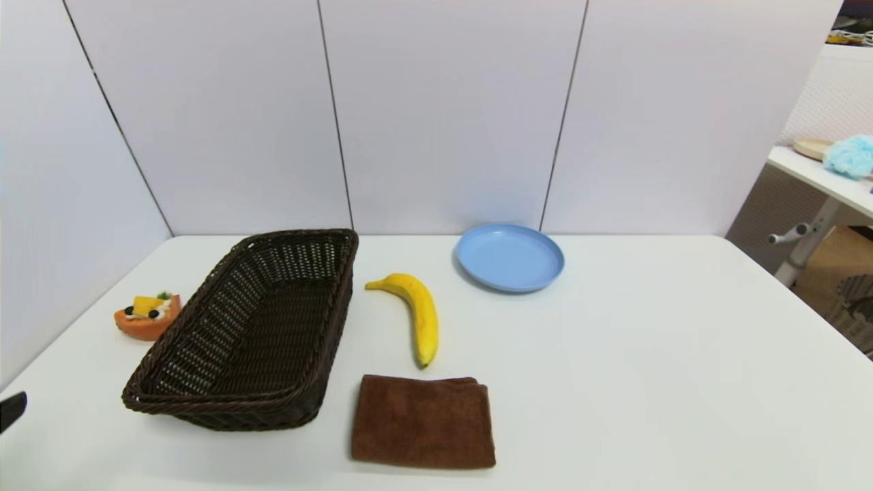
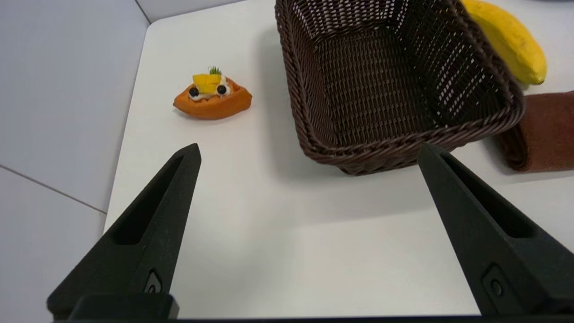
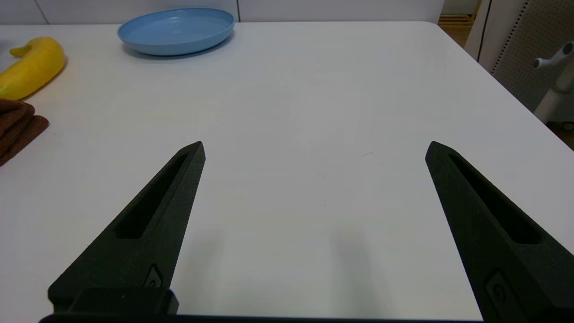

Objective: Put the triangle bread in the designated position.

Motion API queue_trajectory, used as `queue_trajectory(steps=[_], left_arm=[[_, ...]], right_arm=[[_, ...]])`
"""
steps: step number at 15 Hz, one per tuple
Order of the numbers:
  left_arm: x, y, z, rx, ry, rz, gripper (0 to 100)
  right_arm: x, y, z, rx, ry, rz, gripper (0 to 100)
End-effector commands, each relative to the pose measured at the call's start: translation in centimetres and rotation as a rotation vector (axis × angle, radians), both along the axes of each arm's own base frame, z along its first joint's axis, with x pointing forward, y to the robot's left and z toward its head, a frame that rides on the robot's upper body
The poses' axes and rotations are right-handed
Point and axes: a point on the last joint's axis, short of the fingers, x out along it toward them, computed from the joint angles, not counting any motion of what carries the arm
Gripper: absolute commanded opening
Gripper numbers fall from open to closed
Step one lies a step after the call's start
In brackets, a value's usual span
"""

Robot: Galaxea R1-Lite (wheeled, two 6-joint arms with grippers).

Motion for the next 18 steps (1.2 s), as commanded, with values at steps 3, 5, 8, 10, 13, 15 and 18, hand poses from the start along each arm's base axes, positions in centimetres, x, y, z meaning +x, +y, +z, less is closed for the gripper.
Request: queue_trajectory(steps=[3,5,8,10,13,15,18], left_arm=[[-2.5,0.2,-9.3,0.003,-0.099,0.089,100],[-2.8,0.2,-11.6,-0.017,-0.129,0.104,100],[-3.4,0.2,-14.5,-0.044,-0.159,0.11,100],[-3.8,0.1,-14.7,-0.068,-0.208,0.103,100],[-4.2,0.0,-15.8,-0.103,-0.249,0.05,100],[-4.2,0.0,-15.8,-0.094,-0.252,0.048,100],[-4.2,0.0,-15.8,-0.114,-0.252,0.055,100]], right_arm=[[0.0,0.0,0.0,0.0,0.001,0.0,100],[0.0,0.0,0.0,0.0,0.002,0.0,100],[0.0,0.0,0.0,0.0,0.001,0.0,100],[0.0,0.0,0.0,0.0,0.001,0.0,100],[0.0,0.0,0.0,0.0,0.001,0.0,100],[0.0,0.0,0.0,0.0,0.001,0.0,100],[0.0,0.0,0.0,0.0,0.002,0.0,100]])
